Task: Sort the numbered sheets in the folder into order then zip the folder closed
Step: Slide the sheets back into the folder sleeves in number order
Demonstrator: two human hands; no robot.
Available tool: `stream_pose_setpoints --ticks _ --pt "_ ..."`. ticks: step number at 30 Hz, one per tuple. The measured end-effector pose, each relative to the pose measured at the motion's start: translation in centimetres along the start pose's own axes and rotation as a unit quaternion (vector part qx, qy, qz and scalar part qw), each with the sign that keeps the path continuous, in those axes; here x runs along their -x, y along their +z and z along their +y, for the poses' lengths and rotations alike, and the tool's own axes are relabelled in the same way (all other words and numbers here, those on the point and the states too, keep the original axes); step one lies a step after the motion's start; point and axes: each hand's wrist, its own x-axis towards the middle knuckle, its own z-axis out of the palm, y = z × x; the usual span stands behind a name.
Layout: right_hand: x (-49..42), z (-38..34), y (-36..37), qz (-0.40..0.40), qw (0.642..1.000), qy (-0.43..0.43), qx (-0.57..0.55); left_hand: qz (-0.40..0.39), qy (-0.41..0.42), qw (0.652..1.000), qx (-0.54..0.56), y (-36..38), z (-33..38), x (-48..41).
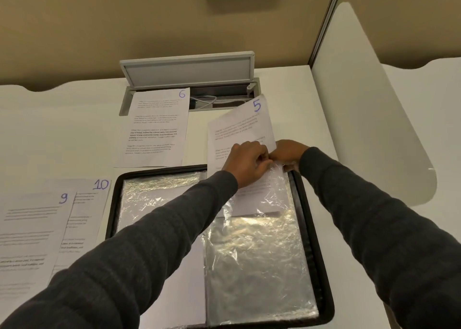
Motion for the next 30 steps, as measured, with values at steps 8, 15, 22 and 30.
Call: stream_pose_setpoints --ticks 8,15,22,30 --pt "0.6 3.1 0.6 -0.002 0.985 0.021 -0.174 0.068 -0.069 0.995 -0.01 -0.6 -2.5 -2.8" --pt "2.0 5.7 2.0 -0.039 0.964 -0.04 -0.259 -0.13 -0.183 0.969 -0.106 -2.1 -6.7 -8.9" --pt "3.0 8.2 2.4 0.006 0.963 -0.012 -0.269 -0.188 -0.138 0.97 -0.063 -3.4 -6.9 -8.9" --pt "3.1 7.7 3.0 0.067 0.953 0.002 -0.296 -0.408 -0.156 0.9 0.005 -4.1 -5.7 -6.6"
